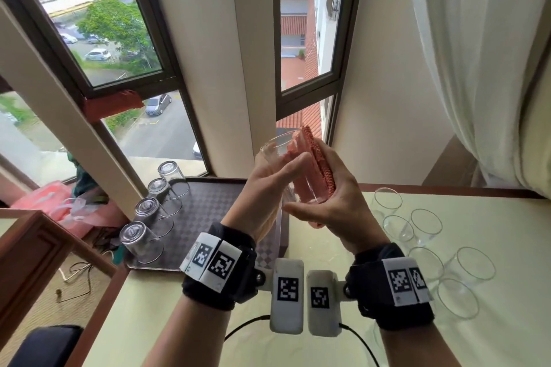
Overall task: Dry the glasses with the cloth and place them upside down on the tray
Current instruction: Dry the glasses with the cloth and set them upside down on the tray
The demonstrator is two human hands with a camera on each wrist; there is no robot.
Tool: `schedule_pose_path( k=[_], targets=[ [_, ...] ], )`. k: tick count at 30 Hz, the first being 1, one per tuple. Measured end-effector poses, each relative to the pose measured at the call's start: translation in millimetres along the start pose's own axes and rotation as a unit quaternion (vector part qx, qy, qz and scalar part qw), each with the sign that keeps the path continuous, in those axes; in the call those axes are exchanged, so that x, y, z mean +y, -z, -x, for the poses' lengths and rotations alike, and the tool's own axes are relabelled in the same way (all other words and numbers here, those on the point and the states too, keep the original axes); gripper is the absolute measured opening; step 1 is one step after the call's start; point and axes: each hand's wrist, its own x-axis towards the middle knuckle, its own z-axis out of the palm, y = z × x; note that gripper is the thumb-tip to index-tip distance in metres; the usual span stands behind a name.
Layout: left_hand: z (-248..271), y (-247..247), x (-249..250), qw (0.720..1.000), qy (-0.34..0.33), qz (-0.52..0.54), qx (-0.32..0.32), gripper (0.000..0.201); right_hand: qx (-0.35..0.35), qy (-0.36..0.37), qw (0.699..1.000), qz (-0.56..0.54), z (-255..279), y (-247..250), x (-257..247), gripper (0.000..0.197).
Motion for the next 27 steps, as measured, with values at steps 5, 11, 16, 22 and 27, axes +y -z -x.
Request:
schedule_pose_path(
  k=[5, 11, 16, 22, 27],
  targets=[
    [0, 3, -7, 1.0, -0.014, -0.009, 0.01, 0.071, -0.029, -0.047, 0.984, -0.168, 0, 3, 2, 0.094],
    [-5, 13, -11, 0.998, 0.021, -0.008, 0.058, 0.075, 0.04, -0.011, 0.998, -0.04, -3, 7, 3, 0.084],
    [-12, 4, -5, 0.994, 0.037, -0.053, 0.09, 0.067, 0.024, -0.021, 0.999, 0.003, -5, 3, 11, 0.101],
    [-9, 7, -15, 0.998, 0.037, -0.018, 0.051, 0.098, -0.04, -0.069, 0.979, -0.188, -3, 11, 15, 0.079],
    [-17, 9, -12, 0.993, 0.03, -0.037, 0.105, 0.099, 0.035, -0.009, 0.999, -0.029, -8, 13, 14, 0.092]
  ],
)
